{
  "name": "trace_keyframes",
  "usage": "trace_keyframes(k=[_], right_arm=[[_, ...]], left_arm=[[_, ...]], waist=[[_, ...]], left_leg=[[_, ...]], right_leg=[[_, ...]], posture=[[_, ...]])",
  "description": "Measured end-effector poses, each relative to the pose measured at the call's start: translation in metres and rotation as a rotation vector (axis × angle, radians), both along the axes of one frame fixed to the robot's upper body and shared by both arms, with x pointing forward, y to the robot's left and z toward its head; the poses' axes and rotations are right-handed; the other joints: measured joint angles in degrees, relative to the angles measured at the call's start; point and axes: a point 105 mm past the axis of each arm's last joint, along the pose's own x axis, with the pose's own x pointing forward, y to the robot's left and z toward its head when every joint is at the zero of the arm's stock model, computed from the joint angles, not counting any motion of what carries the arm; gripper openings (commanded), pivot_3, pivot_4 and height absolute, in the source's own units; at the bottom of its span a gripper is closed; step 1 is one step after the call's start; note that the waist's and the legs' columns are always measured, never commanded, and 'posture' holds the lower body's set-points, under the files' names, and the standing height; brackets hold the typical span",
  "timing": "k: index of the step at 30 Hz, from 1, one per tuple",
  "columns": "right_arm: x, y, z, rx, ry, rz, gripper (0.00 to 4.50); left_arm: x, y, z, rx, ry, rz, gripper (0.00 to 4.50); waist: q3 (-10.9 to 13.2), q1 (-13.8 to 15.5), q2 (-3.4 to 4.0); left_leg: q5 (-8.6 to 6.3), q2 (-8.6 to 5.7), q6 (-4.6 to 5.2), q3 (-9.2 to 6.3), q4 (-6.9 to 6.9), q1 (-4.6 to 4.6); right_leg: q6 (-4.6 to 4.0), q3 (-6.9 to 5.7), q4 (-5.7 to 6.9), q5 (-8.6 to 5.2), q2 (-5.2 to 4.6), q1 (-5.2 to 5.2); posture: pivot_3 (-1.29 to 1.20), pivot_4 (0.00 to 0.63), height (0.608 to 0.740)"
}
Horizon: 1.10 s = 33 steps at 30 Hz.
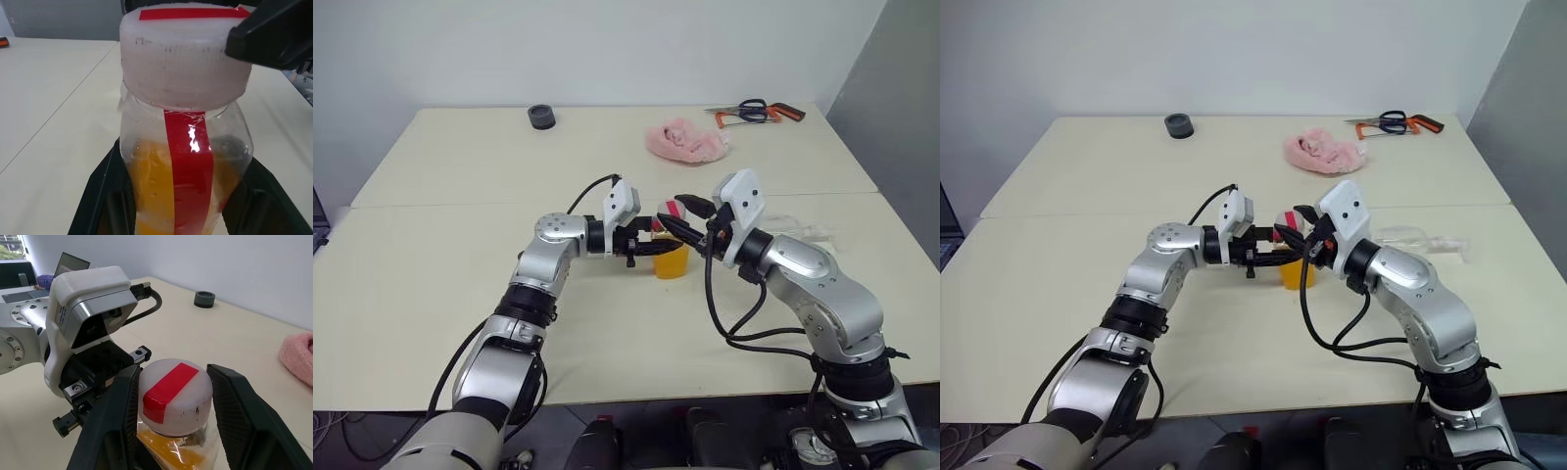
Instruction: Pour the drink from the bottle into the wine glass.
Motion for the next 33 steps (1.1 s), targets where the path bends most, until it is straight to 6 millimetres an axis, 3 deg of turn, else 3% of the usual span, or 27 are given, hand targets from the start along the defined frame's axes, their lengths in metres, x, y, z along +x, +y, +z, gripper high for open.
trace_keyframes(k=[11,18,19,24,30,33], right_arm=[[0.018,-0.004,0.013,-0.145,-0.037,0.369,1.81],[0.018,-0.012,0.010,-0.155,0.015,0.436,1.81],[0.018,-0.013,0.010,-0.146,0.014,0.424,2.54],[0.017,-0.027,0.015,-0.046,-0.033,0.264,4.18],[-0.012,-0.024,0.023,0.065,-0.065,0.137,4.24],[-0.014,-0.018,0.023,0.115,-0.072,0.008,4.24]], left_arm=[[0.001,0.001,0.007,0.013,-0.040,-0.027,1.76],[0.000,-0.003,0.003,0.029,-0.041,-0.052,1.76],[0.000,-0.003,0.003,0.029,-0.041,-0.054,1.76],[0.000,-0.004,0.003,0.026,-0.041,-0.051,1.76],[0.001,-0.008,0.003,0.013,-0.037,-0.037,1.76],[0.004,-0.009,0.002,0.003,-0.032,-0.017,1.76]], waist=[[0.01,-0.19,0.00],[0.01,-0.11,0.00],[0.01,-0.09,0.00],[0.01,0.05,0.00],[0.01,0.00,0.00],[0.01,-0.04,0.00]], left_leg=[[0.00,-0.01,0.01,0.04,0.02,0.00],[-0.01,-0.01,0.01,0.03,0.03,-0.16],[-0.01,-0.01,0.01,0.05,0.02,-0.18],[-0.01,-0.01,0.01,0.07,0.03,-0.22],[-0.01,0.00,0.01,0.04,0.03,-0.28],[-0.01,0.00,0.00,0.04,0.04,-0.26]], right_leg=[[0.01,-0.03,-0.01,0.01,0.01,0.00],[0.01,-0.02,-0.04,0.01,-0.04,-0.15],[0.01,0.00,-0.03,0.01,-0.04,-0.19],[0.01,0.04,0.00,0.02,-0.05,-0.25],[0.01,0.16,0.04,0.01,-0.04,-0.32],[0.01,0.19,0.11,0.02,-0.04,-0.33]], posture=[[0.00,0.150,0.740],[0.00,0.150,0.740],[0.00,0.150,0.740],[0.00,0.150,0.740],[0.00,0.150,0.740],[0.00,0.150,0.740]])
